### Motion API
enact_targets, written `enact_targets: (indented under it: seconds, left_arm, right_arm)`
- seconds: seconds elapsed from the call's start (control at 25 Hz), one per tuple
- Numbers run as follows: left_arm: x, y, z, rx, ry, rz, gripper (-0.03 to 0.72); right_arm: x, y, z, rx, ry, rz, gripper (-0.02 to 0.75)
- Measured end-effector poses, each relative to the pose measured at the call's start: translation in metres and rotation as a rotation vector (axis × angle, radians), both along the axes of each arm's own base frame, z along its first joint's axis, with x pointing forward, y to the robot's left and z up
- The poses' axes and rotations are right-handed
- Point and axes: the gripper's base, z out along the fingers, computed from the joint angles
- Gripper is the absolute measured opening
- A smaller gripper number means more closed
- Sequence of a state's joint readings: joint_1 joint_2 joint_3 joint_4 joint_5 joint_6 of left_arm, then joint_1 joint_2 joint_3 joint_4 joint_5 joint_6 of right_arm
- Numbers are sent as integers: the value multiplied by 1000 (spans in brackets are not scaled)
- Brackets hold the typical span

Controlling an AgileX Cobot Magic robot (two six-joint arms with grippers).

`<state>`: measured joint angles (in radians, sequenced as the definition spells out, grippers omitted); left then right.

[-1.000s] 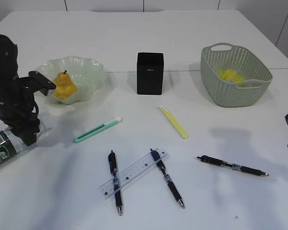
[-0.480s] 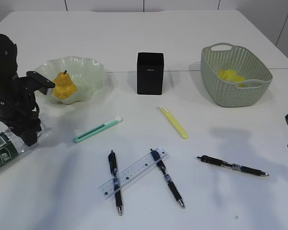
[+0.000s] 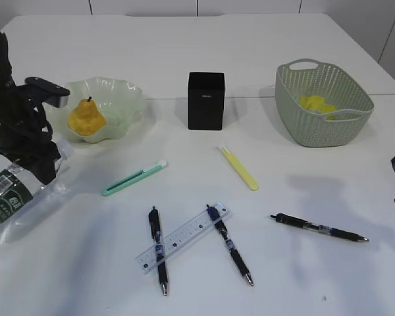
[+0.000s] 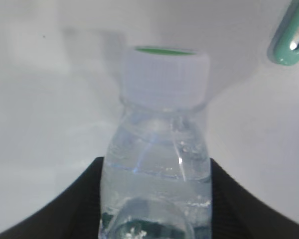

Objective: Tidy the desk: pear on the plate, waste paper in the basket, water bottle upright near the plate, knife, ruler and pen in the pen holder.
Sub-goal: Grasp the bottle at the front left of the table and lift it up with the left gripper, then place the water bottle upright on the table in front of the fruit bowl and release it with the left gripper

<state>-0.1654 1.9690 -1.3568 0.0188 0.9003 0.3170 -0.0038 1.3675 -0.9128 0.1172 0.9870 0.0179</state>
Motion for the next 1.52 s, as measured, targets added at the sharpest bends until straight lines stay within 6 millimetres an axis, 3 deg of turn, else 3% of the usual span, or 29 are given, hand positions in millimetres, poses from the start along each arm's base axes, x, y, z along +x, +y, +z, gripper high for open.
enact_targets:
  seconds: [0.92,1.52]
  left_arm:
    - [-9,-4,83,-127,-318,39,368]
    - [-6,-9,91,-231,-476,94,368]
  right_arm:
    - [0,0,0,0,0,0,351]
    - [0,0,0,0,-2,0,351]
